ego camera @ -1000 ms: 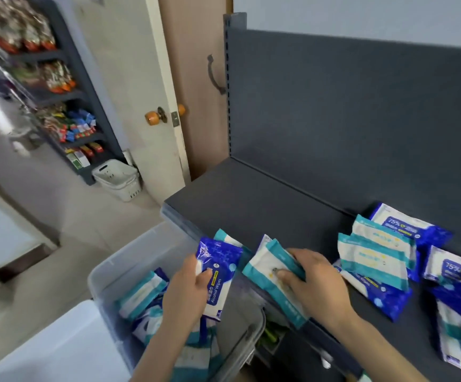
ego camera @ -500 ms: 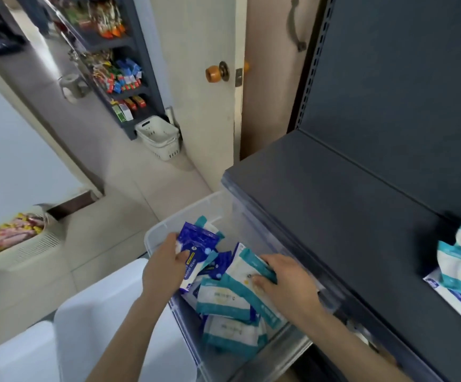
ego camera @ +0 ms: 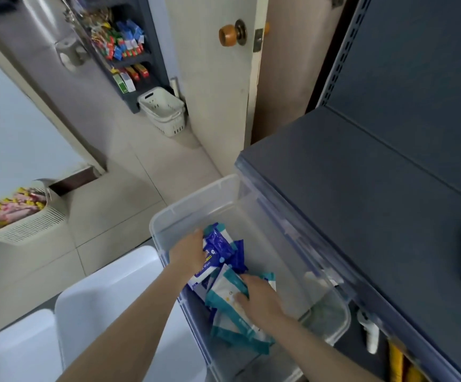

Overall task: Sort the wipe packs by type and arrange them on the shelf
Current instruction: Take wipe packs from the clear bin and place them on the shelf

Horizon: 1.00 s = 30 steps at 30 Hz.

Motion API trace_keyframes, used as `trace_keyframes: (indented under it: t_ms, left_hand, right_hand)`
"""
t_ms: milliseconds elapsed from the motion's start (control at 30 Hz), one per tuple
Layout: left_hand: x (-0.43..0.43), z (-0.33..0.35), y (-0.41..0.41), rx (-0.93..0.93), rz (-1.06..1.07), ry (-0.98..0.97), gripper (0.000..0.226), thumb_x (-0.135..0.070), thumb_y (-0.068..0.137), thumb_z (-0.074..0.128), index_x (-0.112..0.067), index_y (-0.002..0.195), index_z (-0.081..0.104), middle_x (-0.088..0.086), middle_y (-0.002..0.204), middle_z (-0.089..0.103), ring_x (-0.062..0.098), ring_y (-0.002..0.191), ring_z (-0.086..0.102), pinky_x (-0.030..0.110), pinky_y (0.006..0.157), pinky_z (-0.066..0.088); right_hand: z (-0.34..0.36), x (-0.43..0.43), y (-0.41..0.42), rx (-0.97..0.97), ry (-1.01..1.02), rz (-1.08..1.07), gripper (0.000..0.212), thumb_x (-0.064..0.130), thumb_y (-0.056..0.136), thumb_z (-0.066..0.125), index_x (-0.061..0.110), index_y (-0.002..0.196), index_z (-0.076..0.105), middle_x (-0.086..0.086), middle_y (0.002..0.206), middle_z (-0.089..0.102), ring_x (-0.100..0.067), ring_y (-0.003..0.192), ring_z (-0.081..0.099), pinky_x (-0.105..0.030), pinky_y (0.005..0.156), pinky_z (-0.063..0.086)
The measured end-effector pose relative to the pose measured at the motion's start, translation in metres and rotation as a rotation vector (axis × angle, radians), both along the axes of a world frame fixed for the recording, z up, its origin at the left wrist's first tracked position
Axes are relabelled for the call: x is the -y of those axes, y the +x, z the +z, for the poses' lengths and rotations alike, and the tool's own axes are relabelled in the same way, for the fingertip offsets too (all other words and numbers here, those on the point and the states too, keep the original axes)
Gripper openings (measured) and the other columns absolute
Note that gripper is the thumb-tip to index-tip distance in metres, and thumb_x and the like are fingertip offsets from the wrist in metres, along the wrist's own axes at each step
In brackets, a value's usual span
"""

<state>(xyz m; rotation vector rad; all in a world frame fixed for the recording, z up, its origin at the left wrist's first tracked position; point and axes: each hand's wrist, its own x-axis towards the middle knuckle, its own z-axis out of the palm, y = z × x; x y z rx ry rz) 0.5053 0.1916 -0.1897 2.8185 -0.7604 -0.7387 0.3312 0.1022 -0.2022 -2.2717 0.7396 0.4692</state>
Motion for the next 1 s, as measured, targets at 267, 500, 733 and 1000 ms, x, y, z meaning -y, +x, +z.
trace_keyframes:
  t_ms: [267,500,733,1000]
  left_hand:
    - [0.01,0.021,-0.02,0.117,0.06,-0.177,0.044,-0.017,0.092,0.056,-0.017,0.135,0.048,0.007,0.129,0.055,0.027,0.112,0.055,0.04,0.086,0.049]
    - [0.04,0.083,-0.094,0.068,-0.078,-0.48,0.025,-0.02,0.09,0.062,-0.024,0.115,0.065,-0.005,0.112,0.066,0.017,0.1,0.061,0.03,0.082,0.046]
    - [0.14,0.132,-0.199,0.025,-0.445,-0.666,0.025,-0.027,0.091,0.061,-0.036,0.115,0.062,-0.029,0.105,0.055,-0.007,0.096,0.055,0.011,0.078,0.043]
    - [0.297,0.167,-0.313,0.078,-0.905,-0.604,0.041,-0.024,0.092,0.057,-0.026,0.132,0.051,-0.007,0.134,0.052,0.014,0.121,0.048,0.031,0.097,0.042]
  right_hand:
    - [0.037,0.026,-0.019,0.119,-0.118,0.03,0.046,0.028,0.097,0.045,0.027,0.143,0.035,0.005,0.139,0.045,-0.014,0.124,0.042,-0.027,0.101,0.038]
    - [0.111,0.068,-0.106,0.415,-0.168,-0.137,0.038,0.017,0.092,0.049,0.025,0.129,0.057,0.01,0.126,0.059,-0.008,0.117,0.051,-0.012,0.089,0.035]
    - [0.16,0.14,-0.227,0.54,-0.396,-0.477,0.034,0.012,0.079,0.069,0.027,0.11,0.068,0.014,0.106,0.067,-0.001,0.102,0.054,-0.004,0.085,0.034]
    - [0.184,0.226,-0.342,0.402,-0.514,-0.627,0.036,0.016,0.088,0.059,0.03,0.121,0.061,0.013,0.122,0.06,-0.009,0.115,0.053,-0.017,0.086,0.041]
